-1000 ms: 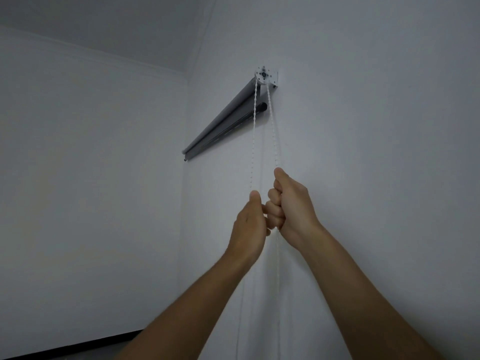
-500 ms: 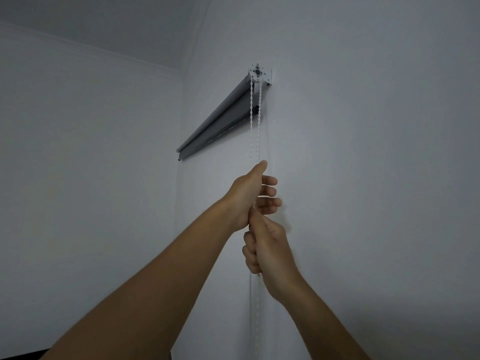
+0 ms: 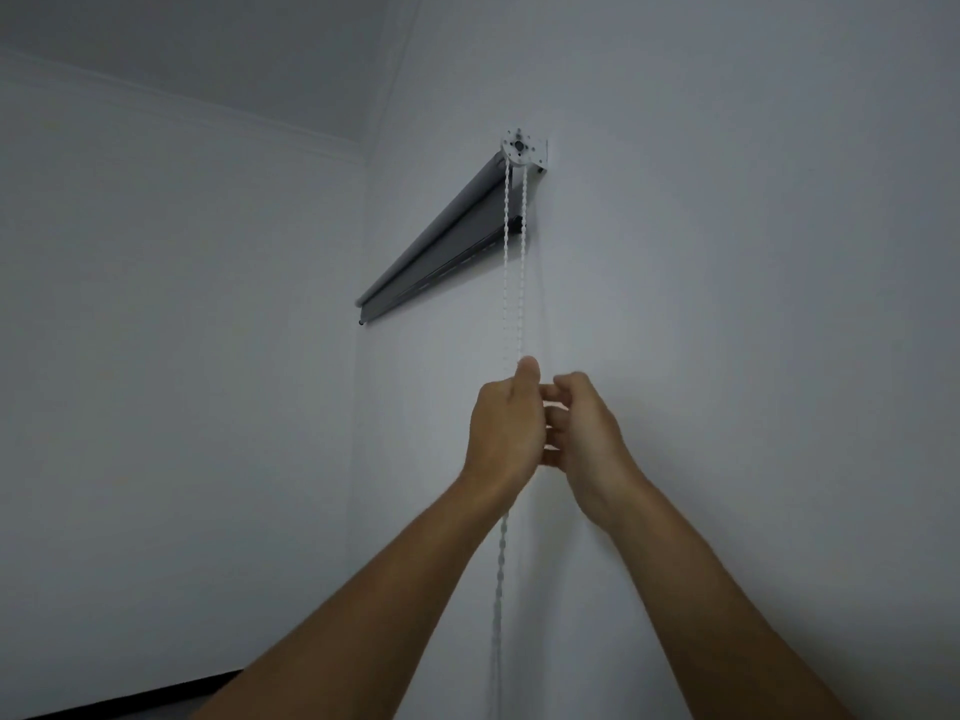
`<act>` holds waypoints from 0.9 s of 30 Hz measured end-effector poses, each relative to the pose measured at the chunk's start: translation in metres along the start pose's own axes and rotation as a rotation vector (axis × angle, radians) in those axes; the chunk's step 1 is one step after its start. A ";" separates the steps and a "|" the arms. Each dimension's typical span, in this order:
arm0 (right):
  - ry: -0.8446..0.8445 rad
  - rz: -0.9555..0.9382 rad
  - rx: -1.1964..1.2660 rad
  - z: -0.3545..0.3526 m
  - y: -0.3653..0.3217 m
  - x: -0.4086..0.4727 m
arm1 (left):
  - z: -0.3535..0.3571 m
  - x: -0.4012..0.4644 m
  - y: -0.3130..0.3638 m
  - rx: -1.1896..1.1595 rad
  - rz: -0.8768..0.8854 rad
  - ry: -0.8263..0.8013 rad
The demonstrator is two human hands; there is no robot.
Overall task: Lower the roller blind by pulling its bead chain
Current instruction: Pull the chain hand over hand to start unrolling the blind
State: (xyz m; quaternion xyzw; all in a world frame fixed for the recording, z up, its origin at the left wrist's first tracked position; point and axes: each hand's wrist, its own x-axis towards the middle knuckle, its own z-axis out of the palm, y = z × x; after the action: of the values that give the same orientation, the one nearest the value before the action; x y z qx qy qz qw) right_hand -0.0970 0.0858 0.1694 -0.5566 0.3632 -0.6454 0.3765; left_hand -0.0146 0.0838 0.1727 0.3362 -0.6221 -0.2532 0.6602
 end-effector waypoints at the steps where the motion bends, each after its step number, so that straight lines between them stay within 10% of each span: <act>1: -0.034 0.040 0.051 0.000 -0.006 0.005 | 0.001 -0.004 -0.006 0.006 0.022 -0.020; 11: -0.230 0.210 0.399 0.009 -0.048 0.031 | 0.007 -0.052 -0.049 0.157 0.050 -0.063; 27: -0.115 -0.055 0.271 0.018 -0.011 0.007 | -0.020 -0.021 -0.028 -0.173 -0.210 -0.127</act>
State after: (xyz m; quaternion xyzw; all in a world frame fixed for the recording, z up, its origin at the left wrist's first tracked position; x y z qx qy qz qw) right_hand -0.0810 0.0838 0.1846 -0.5463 0.2352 -0.6656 0.4508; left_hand 0.0058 0.0842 0.1380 0.3247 -0.6000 -0.3943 0.6157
